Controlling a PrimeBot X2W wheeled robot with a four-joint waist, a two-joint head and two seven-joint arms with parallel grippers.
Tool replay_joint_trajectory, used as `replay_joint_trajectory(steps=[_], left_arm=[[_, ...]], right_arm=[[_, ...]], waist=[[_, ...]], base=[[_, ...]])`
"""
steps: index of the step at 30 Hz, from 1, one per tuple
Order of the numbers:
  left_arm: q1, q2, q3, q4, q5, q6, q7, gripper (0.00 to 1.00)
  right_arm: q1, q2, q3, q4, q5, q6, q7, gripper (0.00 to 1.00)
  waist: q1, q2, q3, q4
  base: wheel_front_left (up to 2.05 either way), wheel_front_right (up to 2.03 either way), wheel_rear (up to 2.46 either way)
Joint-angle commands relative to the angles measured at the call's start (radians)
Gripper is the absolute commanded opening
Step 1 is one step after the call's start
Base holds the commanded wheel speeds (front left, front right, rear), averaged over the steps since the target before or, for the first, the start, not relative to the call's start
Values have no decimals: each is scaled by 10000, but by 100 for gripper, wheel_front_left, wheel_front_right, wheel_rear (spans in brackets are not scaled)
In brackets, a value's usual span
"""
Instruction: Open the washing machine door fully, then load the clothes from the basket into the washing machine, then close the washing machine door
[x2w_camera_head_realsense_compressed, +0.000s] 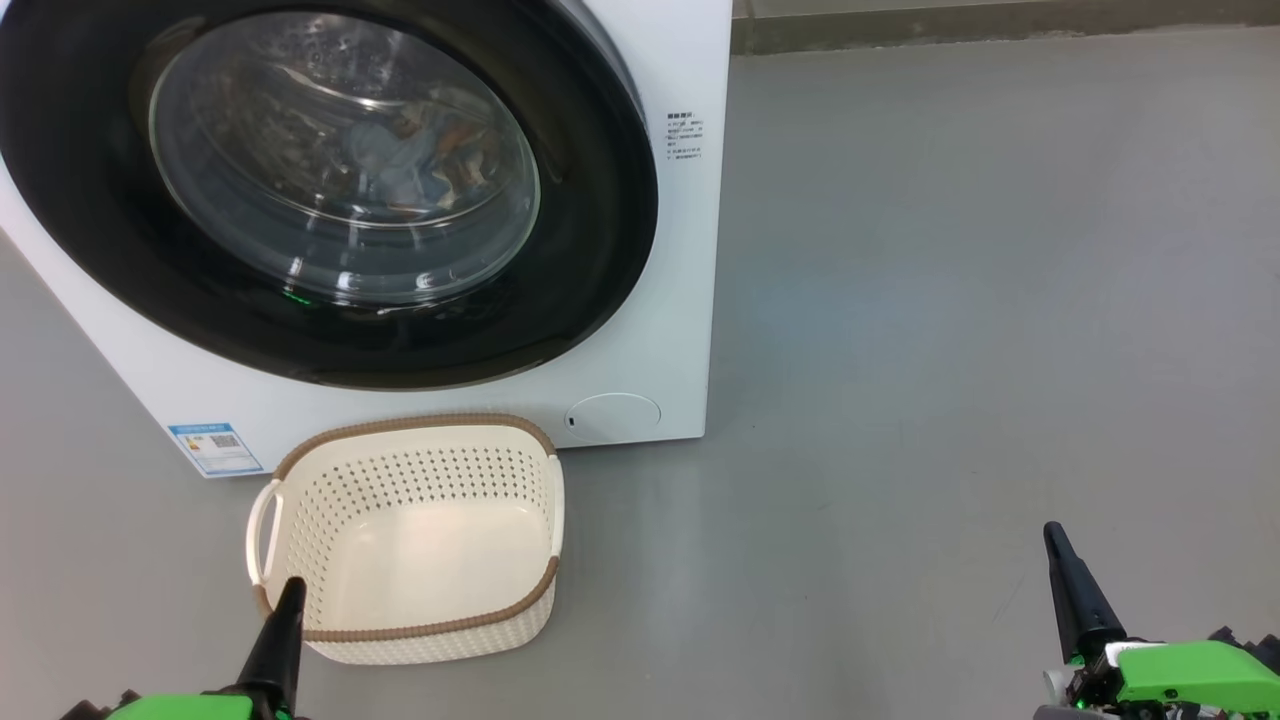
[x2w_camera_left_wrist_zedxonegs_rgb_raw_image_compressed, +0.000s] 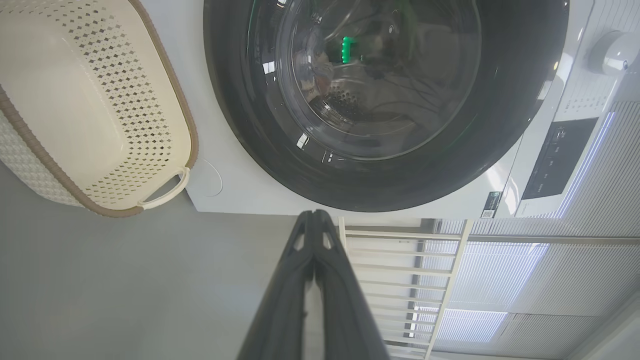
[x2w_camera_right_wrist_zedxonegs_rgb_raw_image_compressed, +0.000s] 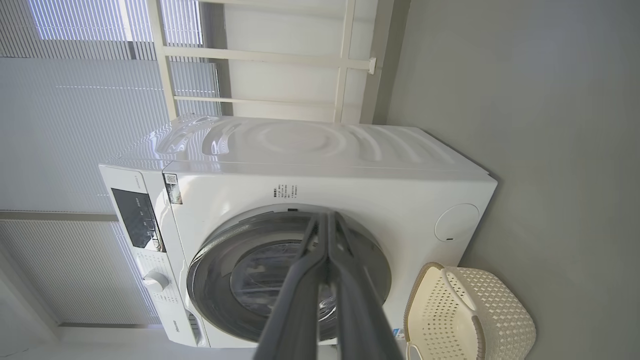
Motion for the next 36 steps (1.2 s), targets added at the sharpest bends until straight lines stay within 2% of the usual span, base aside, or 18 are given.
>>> replay_joint_trajectory(steps=[1,36], left_arm=[[-528,231,342,-146,-307,-30,100,0],[-576,158,458,-108,-435,-31,244,0]], right_arm=[[-505,-79,188,-236,291,-11,102,0],[-525,-20,87,-223,416,-11,227,0]], waist=[[0,0,-2,0],[0,0,-6,0]], base=[[0,0,0],[0,0,0]])
